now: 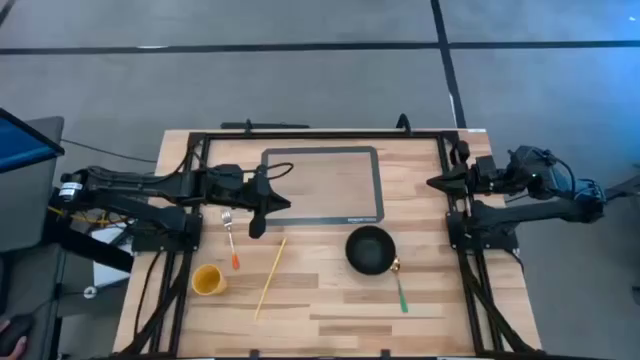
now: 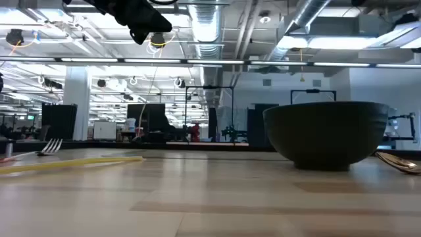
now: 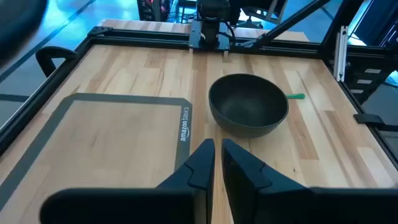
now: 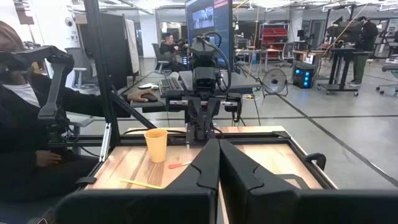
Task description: Pick & Place Utensil
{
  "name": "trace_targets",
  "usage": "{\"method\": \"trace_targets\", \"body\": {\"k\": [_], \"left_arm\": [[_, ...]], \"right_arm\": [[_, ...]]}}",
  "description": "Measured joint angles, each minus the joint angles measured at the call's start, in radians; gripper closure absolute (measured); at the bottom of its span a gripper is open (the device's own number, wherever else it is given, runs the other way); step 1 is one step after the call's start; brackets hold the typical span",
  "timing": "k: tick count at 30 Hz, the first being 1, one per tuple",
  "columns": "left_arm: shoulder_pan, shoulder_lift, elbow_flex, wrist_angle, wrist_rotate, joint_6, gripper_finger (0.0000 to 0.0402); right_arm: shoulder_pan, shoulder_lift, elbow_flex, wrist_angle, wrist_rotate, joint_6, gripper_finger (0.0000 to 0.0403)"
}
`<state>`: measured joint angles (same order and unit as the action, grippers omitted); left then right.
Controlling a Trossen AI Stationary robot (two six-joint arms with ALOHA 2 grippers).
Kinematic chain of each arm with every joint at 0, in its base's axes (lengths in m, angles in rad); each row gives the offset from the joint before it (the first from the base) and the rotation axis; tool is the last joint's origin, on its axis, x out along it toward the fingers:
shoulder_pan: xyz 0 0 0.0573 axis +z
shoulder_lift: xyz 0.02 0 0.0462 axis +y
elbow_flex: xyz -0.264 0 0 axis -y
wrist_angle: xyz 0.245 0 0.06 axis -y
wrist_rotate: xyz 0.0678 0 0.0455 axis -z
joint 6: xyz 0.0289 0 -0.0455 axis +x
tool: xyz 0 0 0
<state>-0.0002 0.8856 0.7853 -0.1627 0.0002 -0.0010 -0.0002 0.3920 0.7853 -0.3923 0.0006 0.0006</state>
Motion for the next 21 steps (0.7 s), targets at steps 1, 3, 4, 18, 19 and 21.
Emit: {"method": "trace_targets", "body": {"k": [1,3,4,18,19,21], "left_arm": [[0.000,0.000,0.000,0.000,0.000,0.000,0.0372],[0.000,0.000,0.000,0.005,0.000,0.000,0.0372],[0.000,0.000,0.000,0.006,0.000,0.000,0.0372],[0.000,0.000,0.000,0.014,0.000,0.000,0.0372],[0.000,0.000,0.000,0.014,0.000,0.000,0.0372],[0.000,0.000,0.000,0.015,0.000,0.000,0.0372]], "right_arm": [[0.000,0.000,0.000,0.000,0.000,0.000,0.0403],[0.000,0.000,0.000,0.000,0.000,0.000,0.0403],[0.000,0.000,0.000,0.000,0.000,0.000,0.0403],[0.000,0.000,0.000,0.000,0.000,0.000,0.0403],[0.000,0.000,0.000,0.000,0.000,0.000,0.0403],[0.000,0.000,0.000,0.000,0.000,0.000,0.0403]]}}
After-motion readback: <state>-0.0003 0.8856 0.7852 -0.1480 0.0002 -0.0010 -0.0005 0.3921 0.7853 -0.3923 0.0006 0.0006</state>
